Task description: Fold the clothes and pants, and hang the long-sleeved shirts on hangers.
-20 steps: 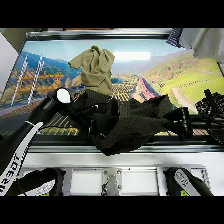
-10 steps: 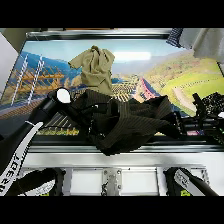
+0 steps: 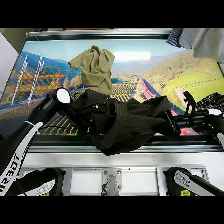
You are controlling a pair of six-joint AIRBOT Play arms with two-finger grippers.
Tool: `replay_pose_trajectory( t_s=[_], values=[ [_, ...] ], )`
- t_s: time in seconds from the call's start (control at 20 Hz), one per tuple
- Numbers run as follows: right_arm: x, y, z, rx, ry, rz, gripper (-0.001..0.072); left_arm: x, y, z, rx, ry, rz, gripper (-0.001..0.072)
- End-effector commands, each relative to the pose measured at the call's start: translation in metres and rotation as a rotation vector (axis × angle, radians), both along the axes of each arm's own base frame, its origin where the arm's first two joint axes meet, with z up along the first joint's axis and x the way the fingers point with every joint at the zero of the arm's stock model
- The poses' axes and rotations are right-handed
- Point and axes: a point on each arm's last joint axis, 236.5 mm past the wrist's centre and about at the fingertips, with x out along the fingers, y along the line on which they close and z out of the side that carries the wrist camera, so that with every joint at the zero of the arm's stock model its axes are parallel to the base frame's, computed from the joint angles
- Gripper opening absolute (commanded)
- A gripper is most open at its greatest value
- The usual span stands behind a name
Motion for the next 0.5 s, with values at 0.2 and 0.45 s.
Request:
replay_pose_trajectory(
  t_s=[0.2,0.45],
  values=[
    [0.0009,0.002,0.001,0.015,-0.001,0.003,0.0506,0.001,-0.0034,0.0014,-0.014,0.0,0.007,0.0013],
    [0.0007,0.0023,0.0008,0.014,-0.001,0.004,0.0507,0.0009,-0.0034,0.0016,-0.014,0.0,0.007,0.0014]
  ],
)
